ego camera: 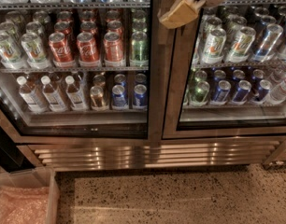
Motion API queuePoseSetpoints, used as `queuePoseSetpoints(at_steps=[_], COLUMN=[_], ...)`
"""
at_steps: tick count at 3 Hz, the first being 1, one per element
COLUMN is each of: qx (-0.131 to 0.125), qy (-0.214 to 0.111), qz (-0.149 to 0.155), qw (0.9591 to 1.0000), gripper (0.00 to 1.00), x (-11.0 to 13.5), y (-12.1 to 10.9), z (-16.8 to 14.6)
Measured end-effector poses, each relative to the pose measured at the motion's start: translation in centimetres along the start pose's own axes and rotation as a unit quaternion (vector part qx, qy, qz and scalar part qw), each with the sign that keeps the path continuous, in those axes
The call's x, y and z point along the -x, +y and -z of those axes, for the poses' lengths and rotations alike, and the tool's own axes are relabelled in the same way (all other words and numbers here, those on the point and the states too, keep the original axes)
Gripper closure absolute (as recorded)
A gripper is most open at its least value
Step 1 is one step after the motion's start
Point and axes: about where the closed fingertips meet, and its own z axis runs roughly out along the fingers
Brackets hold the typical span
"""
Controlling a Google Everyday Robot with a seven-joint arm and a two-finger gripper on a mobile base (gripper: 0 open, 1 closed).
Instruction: Open left fridge door
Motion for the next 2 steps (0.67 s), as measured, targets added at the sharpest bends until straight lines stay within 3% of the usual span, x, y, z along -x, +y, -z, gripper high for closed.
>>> queuePoseSetpoints(at_steps=[1, 2], qx=[0.041, 0.075], qy=[0.001, 0.008], qz=[-0.009, -0.024], qw=[0.9991, 0.9969], gripper=[0.12, 0.06], x=[0.1, -0.5], y=[3.8, 7.2], z=[0.5, 0.5])
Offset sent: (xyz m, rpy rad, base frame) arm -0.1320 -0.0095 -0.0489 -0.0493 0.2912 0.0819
